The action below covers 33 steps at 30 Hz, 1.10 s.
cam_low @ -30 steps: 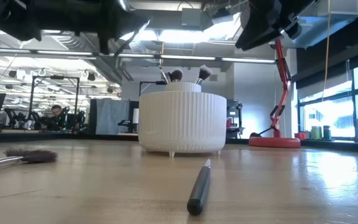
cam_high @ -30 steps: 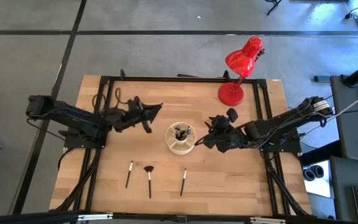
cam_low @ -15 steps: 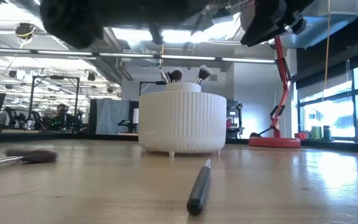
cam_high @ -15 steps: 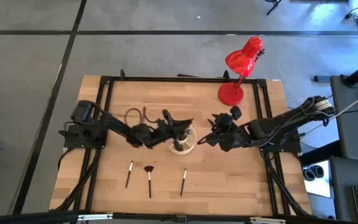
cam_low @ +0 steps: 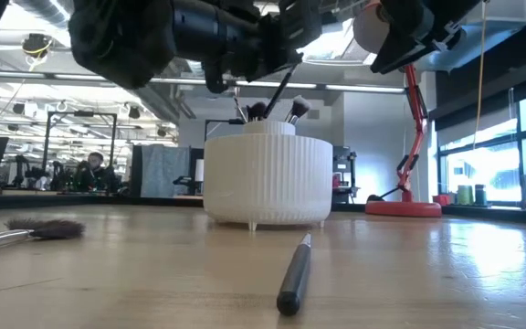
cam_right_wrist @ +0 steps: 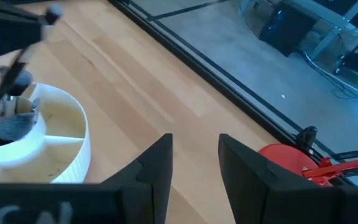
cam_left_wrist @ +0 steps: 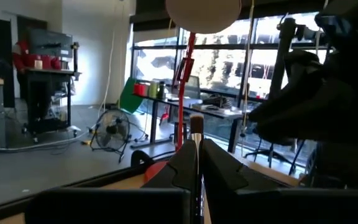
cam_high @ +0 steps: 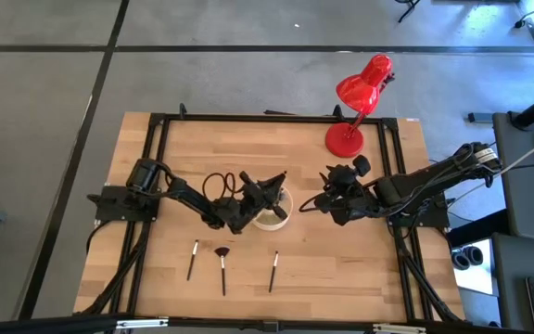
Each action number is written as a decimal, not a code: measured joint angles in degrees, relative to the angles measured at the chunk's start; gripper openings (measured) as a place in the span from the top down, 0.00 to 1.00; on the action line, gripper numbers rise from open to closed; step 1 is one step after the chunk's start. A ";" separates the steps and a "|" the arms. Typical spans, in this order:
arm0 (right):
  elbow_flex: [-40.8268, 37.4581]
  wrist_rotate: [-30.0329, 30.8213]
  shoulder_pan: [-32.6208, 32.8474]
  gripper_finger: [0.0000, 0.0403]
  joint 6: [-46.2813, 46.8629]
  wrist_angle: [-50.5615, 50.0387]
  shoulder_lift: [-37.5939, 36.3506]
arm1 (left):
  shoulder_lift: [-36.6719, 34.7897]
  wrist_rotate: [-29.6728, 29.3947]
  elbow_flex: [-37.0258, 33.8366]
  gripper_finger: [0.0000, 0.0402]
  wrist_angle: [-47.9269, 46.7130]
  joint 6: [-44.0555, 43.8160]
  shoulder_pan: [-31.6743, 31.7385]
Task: Put items in baskets/containers
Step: Put the black eyeshadow brush into the white brush holder
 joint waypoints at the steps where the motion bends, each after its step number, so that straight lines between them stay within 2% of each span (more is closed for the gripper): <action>1: 0.00 0.10 0.00 0.68 0.04 -0.14 0.02 | 0.00 -0.57 0.00 0.97 -0.34 -0.05 -0.42; 5: 0.00 0.14 0.00 0.68 0.08 -0.11 0.00 | 0.00 -0.56 0.00 0.96 -4.42 -2.56 -1.21; 19: 0.00 1.31 3.08 0.68 -0.03 -0.12 0.00 | 0.00 -4.04 0.00 0.85 -6.25 -3.57 -1.20; 24: 0.00 1.74 4.36 0.68 -0.07 -0.14 0.00 | -0.74 -5.09 0.00 0.82 -5.83 0.05 -2.79; 27: 0.00 1.72 4.92 0.68 -0.06 -0.17 0.00 | -3.59 -10.82 0.02 0.81 -6.32 8.02 -6.77; 31: 0.00 1.72 5.31 0.68 -0.07 -0.20 0.02 | -9.44 -28.63 0.20 0.79 -8.16 25.20 -15.01; 33: 0.00 1.72 5.31 0.68 0.02 -0.17 0.02 | -12.69 -31.41 0.43 0.79 -8.02 33.40 -19.69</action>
